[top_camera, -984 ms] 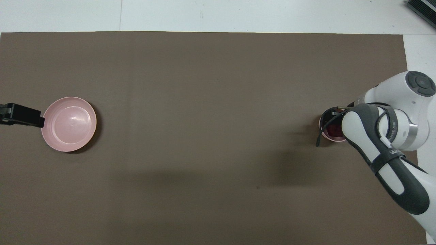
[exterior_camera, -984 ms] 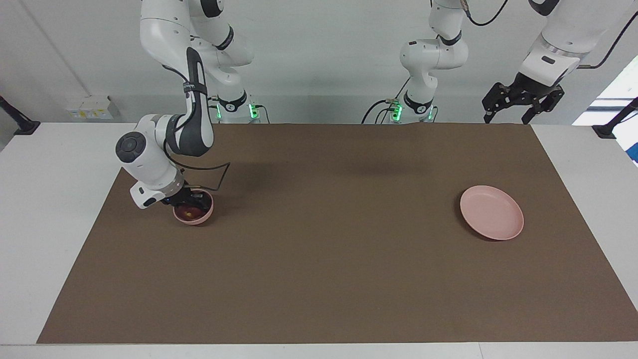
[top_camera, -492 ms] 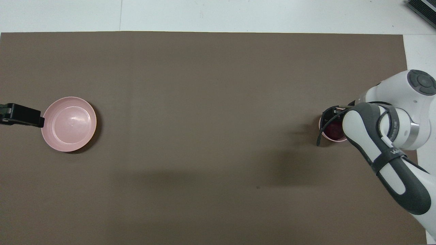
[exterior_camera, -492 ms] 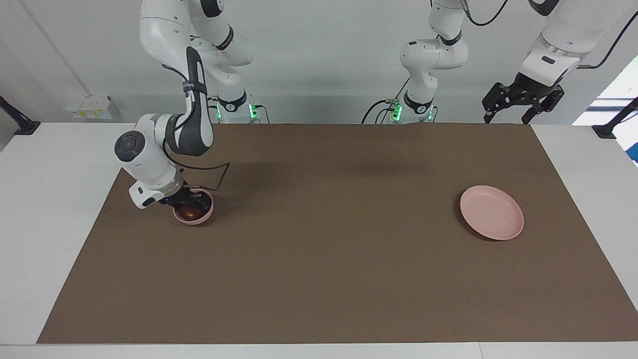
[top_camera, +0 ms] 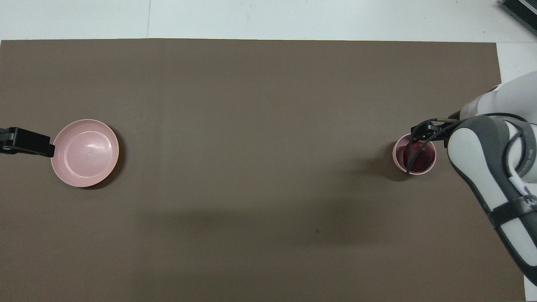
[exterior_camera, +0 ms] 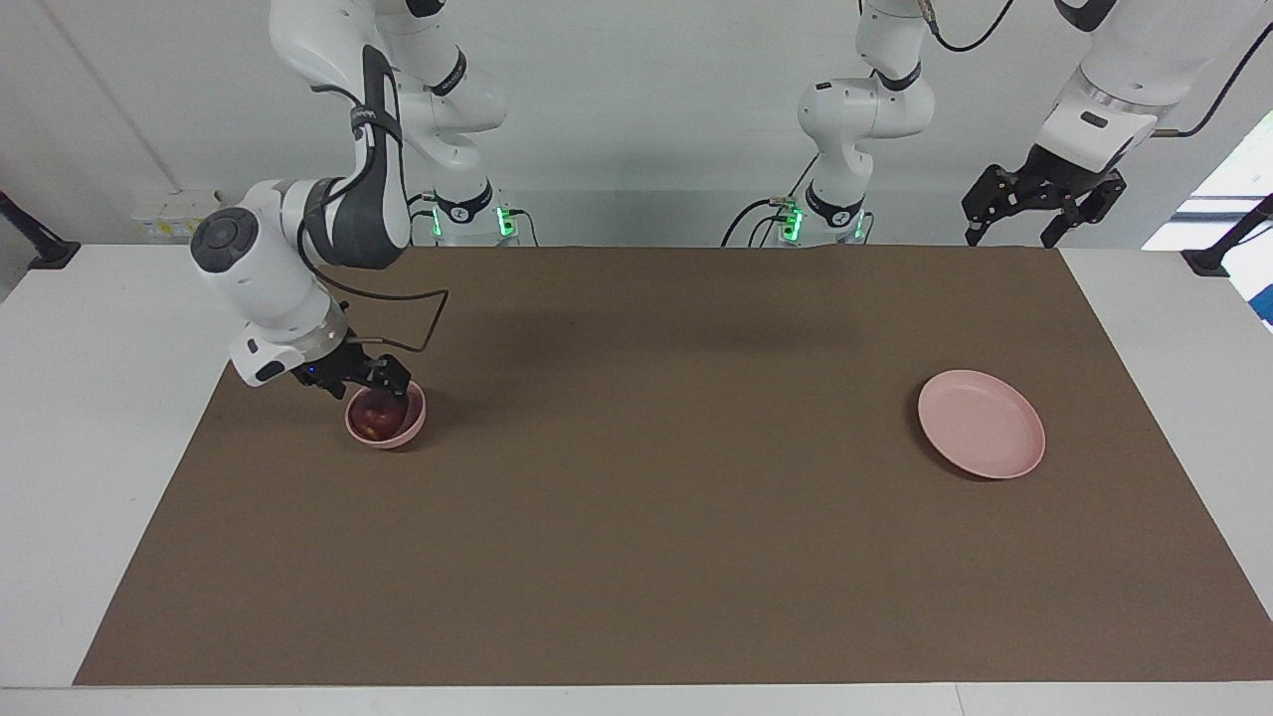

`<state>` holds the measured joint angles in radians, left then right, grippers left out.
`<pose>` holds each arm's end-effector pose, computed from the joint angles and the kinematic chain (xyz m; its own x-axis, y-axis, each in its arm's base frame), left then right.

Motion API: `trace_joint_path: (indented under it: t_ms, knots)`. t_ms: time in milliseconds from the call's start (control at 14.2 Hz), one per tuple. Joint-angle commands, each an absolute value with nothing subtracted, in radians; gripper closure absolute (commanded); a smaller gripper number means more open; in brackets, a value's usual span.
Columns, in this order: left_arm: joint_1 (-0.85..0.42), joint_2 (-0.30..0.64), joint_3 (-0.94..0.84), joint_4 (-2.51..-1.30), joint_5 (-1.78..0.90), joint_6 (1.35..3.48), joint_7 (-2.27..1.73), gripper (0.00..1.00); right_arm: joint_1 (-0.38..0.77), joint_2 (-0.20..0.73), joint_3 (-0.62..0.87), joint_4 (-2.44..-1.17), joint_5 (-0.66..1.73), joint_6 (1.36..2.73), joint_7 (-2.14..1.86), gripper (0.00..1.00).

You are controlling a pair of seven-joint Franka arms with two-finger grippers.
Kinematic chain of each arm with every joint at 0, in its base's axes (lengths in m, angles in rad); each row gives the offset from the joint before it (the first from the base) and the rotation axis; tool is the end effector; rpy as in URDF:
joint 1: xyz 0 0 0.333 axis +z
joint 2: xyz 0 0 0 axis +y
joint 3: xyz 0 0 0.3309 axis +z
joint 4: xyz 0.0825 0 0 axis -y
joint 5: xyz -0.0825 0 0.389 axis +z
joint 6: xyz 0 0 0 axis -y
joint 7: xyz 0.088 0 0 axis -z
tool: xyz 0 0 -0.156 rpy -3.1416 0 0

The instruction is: Move apple from plate to bowl

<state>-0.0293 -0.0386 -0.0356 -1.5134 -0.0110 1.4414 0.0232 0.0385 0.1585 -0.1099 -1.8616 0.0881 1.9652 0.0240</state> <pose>0.5305 -0.0367 0.6274 0.9955 -0.0893 -0.0332 -0.0890 -0.9960 0.0104 0.5986 -0.0312 0.3923 0.9901 -0.1283 -0.0562 -0.1316 -0.9894 -0.0607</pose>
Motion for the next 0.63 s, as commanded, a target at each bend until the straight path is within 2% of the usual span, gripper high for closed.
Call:
trace_joint_path:
  t_ms: [0, 281, 562]
  knots:
    - [-0.018, -0.048, -0.038, -1.519, -0.023, 1.443, 0.026, 0.0, 0.041, 0.065, -0.091, -1.875, 0.0, 1.93, 0.092, 0.0]
    - [-0.018, -0.048, -0.038, -1.519, -0.023, 1.443, 0.026, 0.0, 0.11, -0.018, -0.081, -1.856, -0.017, 1.895, 0.225, 0.0]
    - [-0.018, -0.048, -0.038, -1.519, -0.023, 1.443, 0.026, 0.0, 0.095, -0.029, -0.086, -1.656, -0.015, 1.674, 0.218, 0.0]
